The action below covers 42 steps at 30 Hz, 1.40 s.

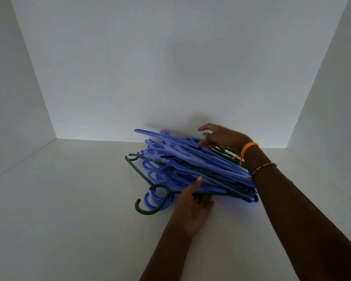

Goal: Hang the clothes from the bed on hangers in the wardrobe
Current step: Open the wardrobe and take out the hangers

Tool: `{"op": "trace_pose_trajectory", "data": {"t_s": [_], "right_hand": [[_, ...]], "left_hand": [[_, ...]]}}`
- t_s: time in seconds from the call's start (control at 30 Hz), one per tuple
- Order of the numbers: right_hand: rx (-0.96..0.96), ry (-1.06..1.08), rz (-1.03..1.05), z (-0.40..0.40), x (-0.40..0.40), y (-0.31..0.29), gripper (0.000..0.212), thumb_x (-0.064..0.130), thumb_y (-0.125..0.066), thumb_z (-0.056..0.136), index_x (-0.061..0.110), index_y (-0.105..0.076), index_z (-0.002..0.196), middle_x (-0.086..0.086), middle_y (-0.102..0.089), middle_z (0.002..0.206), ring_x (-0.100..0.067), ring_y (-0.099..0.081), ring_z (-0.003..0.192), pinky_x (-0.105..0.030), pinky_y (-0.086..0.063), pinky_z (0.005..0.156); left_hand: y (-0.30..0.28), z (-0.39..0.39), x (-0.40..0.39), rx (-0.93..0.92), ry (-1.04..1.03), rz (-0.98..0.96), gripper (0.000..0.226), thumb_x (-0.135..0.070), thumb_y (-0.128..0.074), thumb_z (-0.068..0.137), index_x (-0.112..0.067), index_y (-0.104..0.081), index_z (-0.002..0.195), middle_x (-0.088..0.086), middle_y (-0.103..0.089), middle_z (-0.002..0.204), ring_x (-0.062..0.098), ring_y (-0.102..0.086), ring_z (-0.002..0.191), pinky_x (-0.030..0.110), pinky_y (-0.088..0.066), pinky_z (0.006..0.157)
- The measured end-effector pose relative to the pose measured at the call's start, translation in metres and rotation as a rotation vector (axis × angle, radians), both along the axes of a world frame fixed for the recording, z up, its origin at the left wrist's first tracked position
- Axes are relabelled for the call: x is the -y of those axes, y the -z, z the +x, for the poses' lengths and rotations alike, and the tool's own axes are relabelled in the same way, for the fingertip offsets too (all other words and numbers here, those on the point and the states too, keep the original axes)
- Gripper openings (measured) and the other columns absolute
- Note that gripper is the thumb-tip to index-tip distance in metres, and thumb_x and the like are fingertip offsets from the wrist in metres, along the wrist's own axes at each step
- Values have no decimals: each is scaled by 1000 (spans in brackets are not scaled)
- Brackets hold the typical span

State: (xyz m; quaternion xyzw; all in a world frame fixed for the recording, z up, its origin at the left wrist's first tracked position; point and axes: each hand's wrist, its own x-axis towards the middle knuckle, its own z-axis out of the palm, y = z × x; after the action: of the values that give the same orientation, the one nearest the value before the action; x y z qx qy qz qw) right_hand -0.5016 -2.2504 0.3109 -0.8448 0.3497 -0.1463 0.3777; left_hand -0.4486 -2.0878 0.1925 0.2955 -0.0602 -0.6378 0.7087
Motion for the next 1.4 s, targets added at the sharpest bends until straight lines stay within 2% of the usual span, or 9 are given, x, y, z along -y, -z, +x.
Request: {"op": "trace_pose_trajectory", "data": {"t_s": [0.1, 0.33, 0.57, 0.73, 0.87, 1.07, 1.2, 1.33, 1.4], "right_hand": [[-122, -146, -53, 6, -2, 13, 62, -4, -60, 86, 15, -25, 134, -7, -62, 112, -16, -58, 89, -32, -49, 84], [347, 238, -189, -13, 10, 46, 43, 4, -71, 79, 9, -33, 97, -5, -52, 80, -20, -52, 73, -30, -46, 67], [-222, 238, -231, -4, 7, 38, 44, 36, -57, 91, 11, -42, 59, -5, -40, 56, -16, -37, 51, -28, -26, 49], [-446, 73, -105, 14, -8, 27, 37, 41, -47, 96, 6, -56, 87, -11, -51, 87, -19, -47, 72, -29, -37, 68], [-448, 58, -65, 31, -15, 29, 66, 57, -44, 91, 1, -54, 124, -17, -54, 126, -32, -52, 114, -40, -41, 100], [-377, 155, -132, 54, -24, 51, 52, 59, -48, 88, 12, -47, 66, -8, -47, 69, -18, -46, 63, -28, -37, 62], [-428, 178, -215, 50, -36, 50, 64, 57, -43, 92, 4, -51, 128, -19, -44, 139, -36, -32, 132, -45, -23, 108], [-457, 223, -225, 46, -35, 58, 79, 67, -40, 87, 12, -31, 144, -18, -17, 155, -39, -3, 143, -53, -7, 113], [-489, 215, -170, 45, -33, 58, 81, 69, -41, 85, 13, -32, 144, -17, -22, 153, -36, -19, 140, -50, -18, 113]], "left_hand": [[-2, -5, 0, -59, -28, -95, 29, -10, -68, 74, -6, -66, 103, 14, -71, 96, 27, -67, 88, 36, -56, 78], [1, -3, 5, -68, -43, -54, 9, -16, -71, 72, -9, -70, 78, 8, -62, 75, 18, -58, 65, 22, -48, 53], [7, 2, 17, -34, 40, 7, 41, -25, -78, 69, -8, -64, 104, 7, -61, 84, 18, -60, 72, 26, -51, 56], [9, 5, 19, 58, 94, -19, 52, -33, -75, 73, -13, -62, 119, 10, -62, 110, 26, -60, 93, 35, -49, 77], [11, 1, 20, 60, -1, -80, 54, -28, -73, 73, -10, -61, 122, 9, -67, 106, 25, -61, 95, 37, -47, 81], [19, 11, 20, 27, -143, -264, 49, -26, -53, 91, -7, -49, 136, 21, -51, 135, 39, -45, 127, 51, -33, 110], [23, 15, 16, 1, -144, -321, 47, -32, -46, 96, -9, -48, 137, 19, -51, 137, 38, -44, 130, 52, -30, 112], [28, 15, 16, -39, -87, -349, 48, -31, -49, 94, -10, -49, 137, 19, -52, 136, 38, -44, 130, 54, -29, 112], [28, 17, 16, -18, -92, -359, 48, -30, -50, 93, -10, -49, 137, 20, -51, 136, 39, -43, 130, 54, -29, 112]]}}
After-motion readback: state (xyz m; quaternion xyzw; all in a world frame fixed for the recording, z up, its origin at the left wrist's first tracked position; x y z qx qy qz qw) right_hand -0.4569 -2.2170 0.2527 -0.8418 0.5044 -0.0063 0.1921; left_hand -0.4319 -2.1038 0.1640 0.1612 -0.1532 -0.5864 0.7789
